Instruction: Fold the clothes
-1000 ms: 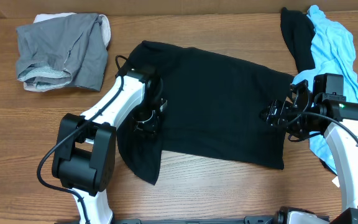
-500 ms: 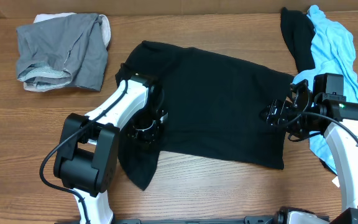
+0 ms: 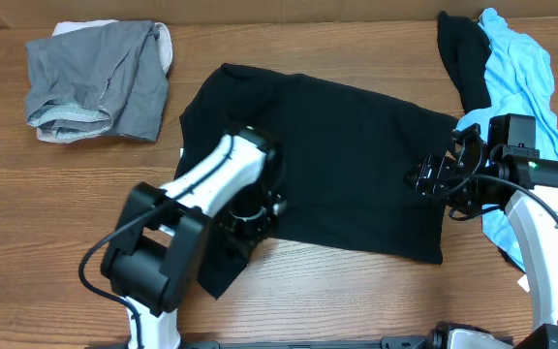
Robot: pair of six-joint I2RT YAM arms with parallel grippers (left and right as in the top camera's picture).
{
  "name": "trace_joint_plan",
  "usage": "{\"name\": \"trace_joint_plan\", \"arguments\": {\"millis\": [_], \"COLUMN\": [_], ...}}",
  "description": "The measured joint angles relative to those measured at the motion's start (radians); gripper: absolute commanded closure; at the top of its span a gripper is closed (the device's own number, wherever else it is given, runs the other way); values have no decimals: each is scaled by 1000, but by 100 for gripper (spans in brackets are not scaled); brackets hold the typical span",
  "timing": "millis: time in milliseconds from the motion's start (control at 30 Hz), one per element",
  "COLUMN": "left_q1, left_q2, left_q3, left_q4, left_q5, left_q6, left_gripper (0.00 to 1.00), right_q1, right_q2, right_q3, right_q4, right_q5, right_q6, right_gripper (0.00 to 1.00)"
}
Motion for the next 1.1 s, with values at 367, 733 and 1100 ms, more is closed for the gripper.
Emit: {"name": "trace_joint_plan", "arguments": {"millis": [367,733,1100], "left_q1": [-189,-270,-272], "left_q2": [0,0,0], "left_q3": [-4,-126,-177], "left_q4": [-7,-18,-19], "left_q5": [19,41,82], "left_q6": [-55,-86,-101], "left_gripper": [96,84,0], "right_q1": [0,0,-49], "right_q2": [0,0,0], "right_q3": [0,0,0], "right_q4": [1,50,114], "right_q5": [0,0,0], "right_q6": [1,1,23], "right_gripper": [19,19,19]}}
